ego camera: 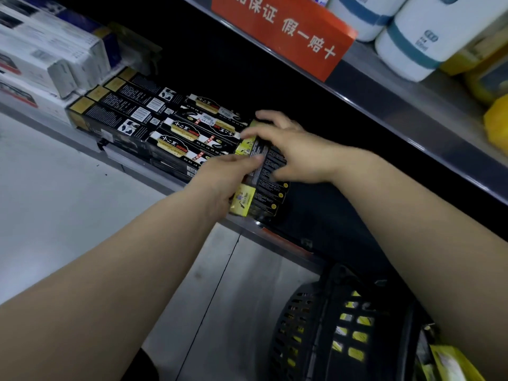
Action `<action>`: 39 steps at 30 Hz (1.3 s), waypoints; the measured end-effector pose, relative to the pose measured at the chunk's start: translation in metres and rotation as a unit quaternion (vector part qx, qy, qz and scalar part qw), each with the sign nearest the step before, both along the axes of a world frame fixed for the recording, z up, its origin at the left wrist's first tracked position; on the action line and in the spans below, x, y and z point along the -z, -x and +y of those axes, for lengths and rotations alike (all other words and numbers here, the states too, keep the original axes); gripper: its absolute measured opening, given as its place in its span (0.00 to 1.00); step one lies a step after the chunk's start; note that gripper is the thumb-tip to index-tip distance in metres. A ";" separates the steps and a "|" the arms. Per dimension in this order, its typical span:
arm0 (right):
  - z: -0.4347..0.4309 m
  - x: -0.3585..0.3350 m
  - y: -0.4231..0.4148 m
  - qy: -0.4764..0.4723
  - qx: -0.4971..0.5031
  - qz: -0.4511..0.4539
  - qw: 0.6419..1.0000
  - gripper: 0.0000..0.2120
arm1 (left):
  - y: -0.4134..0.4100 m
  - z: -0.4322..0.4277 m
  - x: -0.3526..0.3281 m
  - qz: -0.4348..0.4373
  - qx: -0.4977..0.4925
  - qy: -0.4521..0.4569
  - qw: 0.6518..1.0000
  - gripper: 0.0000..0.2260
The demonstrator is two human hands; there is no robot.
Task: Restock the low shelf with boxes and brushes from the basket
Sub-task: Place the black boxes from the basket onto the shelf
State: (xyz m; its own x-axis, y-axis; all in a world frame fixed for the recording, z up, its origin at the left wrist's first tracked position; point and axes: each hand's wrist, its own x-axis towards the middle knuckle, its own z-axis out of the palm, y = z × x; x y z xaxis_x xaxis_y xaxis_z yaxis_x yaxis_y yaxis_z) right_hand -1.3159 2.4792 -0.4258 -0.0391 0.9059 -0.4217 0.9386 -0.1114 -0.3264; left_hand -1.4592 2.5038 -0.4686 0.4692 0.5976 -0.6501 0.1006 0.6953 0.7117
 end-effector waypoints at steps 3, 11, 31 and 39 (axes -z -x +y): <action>-0.016 -0.006 0.003 -0.081 -0.044 -0.112 0.989 0.18 | 0.006 0.003 -0.010 0.049 0.071 -0.122 0.989 0.12; -0.034 0.026 0.007 0.031 0.107 -0.135 0.985 0.20 | 0.020 0.026 -0.011 0.052 -0.150 -0.069 0.985 0.09; -0.027 0.068 0.025 0.057 0.007 -0.192 0.980 0.23 | 0.020 0.019 -0.013 0.065 -0.140 -0.089 0.984 0.06; -0.027 0.061 0.022 0.087 0.047 -0.185 0.978 0.34 | 0.020 0.015 -0.022 0.037 -0.128 -0.106 0.985 0.10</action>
